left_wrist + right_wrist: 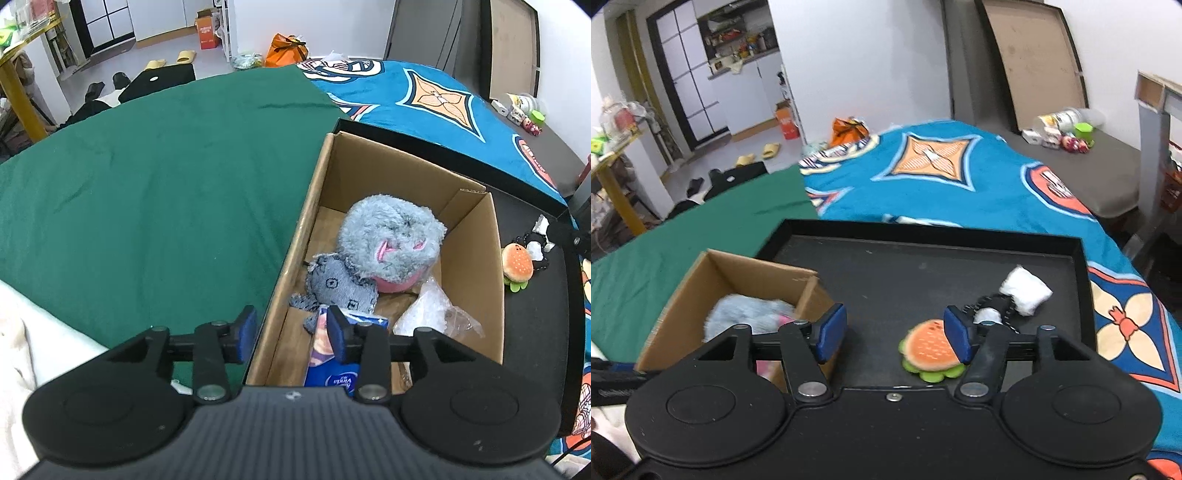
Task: Organize soft objects
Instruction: 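Move the right gripper to the orange burger plush and grasp it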
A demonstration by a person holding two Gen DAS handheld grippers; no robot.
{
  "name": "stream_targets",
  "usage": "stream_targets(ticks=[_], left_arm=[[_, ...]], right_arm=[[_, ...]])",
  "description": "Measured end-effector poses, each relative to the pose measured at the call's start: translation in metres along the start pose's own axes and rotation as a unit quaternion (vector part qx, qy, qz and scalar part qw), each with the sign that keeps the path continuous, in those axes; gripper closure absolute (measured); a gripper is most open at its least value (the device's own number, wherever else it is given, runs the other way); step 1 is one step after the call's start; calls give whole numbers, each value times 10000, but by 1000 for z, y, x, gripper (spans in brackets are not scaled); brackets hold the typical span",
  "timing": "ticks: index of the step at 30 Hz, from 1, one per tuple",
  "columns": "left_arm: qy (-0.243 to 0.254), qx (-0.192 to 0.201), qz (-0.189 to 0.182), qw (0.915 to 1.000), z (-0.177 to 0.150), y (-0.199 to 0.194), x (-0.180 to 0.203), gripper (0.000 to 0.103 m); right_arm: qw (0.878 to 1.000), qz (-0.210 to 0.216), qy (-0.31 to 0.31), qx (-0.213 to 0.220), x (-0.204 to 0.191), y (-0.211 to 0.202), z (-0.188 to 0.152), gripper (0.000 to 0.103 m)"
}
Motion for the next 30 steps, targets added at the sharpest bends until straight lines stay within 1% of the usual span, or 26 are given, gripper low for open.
stream_targets(ticks=[5,9,10,13,15,17,24,30], left_arm=[[80,-10,86,9999,4,3,6,60],[148,-28,204,9997,8,6,9,49],[163,-35,227,9996,9,8,10,48],[207,-76,276,9994,11,12,14,48],[238,-93,291,9993,12,15,16,47],[253,-106,309,9991,13,17,18,47],[341,-173,441,9983,13,27,22,44],[346,-185,451,9982,12,28,24,40]], right_arm=[[9996,84,124,-246,11,17,-12,45],[9991,59,158,-390,16,28,-19,45],[9989,46,192,-433,17,32,-20,45],[9981,25,248,-558,21,42,-23,44],[9978,4,240,-616,22,48,-26,39],[9976,-10,225,-661,23,53,-28,38],[9968,-125,109,-787,23,66,-35,38],[9955,-402,-239,-827,22,81,-42,39]])
Point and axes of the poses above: each gripper's, at about its wrist camera, not at the fingertips, and y roughly the way its jaws point, x to its right, z to its top, the point moved 10 cm from there along y, roughly the way its jaws point
